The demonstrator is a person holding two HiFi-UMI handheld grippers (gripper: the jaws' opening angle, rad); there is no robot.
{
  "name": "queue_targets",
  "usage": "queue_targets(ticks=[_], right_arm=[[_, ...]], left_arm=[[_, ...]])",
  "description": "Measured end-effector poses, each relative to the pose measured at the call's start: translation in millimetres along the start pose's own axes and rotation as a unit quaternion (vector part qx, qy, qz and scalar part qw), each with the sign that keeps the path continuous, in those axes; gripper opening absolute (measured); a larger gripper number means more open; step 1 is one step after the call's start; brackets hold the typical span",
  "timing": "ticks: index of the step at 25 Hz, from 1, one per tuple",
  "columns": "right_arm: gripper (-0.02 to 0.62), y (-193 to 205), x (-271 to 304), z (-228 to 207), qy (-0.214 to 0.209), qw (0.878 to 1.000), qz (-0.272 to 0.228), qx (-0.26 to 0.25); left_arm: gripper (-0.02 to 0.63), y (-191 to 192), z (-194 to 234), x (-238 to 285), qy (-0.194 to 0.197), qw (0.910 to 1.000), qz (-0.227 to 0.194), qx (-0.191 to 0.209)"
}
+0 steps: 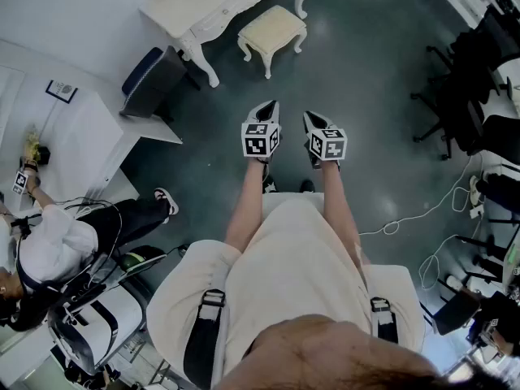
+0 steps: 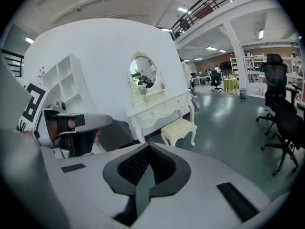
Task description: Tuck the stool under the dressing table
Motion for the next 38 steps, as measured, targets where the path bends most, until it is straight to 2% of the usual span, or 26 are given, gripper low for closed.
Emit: queue_targets(ticks=[5, 10, 13, 17, 19, 23, 26, 32, 38], right_arm=[[0.043, -10, 7, 1, 0.02, 1.0, -0.011, 0.002], [0.043, -10, 10, 7, 0.033, 0.999, -0.017, -0.001], [0.043, -8, 15, 13, 0.034, 0.999, -0.031, 0.024], [0.043, -6, 17, 22, 0.021, 0.997, -0.052, 0.06], [0.043, -5, 21, 28, 0.018, 0.997, -0.05, 0.057], [0.043, -10, 27, 35, 0.015, 0.998, -0.038, 0.041], [0.043, -18, 34, 38, 0.012, 0.999, -0.039, 0.031], [0.043, -44, 58, 31, -0.005, 0.999, -0.043, 0.018], [0.043, -84, 96, 8, -0.027, 0.999, -0.04, 0.013]], left_arm=[[0.014, -9, 19, 1, 0.008, 0.9995, -0.026, -0.018], [0.014, -10, 31, -2, 0.003, 0.9993, -0.034, -0.016], [0.014, -8, 40, -8, 0.011, 0.999, -0.041, -0.018], [0.014, 0, 49, -16, 0.007, 0.9996, -0.022, 0.016], [0.014, 4, 55, -21, 0.009, 0.9995, -0.022, 0.02], [0.014, 1, 67, -24, 0.009, 0.9996, -0.027, -0.002], [0.015, -3, 74, -22, 0.014, 0.9995, -0.029, -0.004], [0.015, -18, 92, -6, -0.005, 0.9994, -0.033, -0.002], [0.015, -51, 114, 31, -0.026, 0.9991, -0.032, -0.004]])
Point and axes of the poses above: the fingertips, and each gripper's own axes: x forward along the fingers, z to its left, y out of its underside, the point moved 7 cm from there along -x, backward along the fingers, and after that the axes turned 9 degrees about z, right-handed, at the moved point
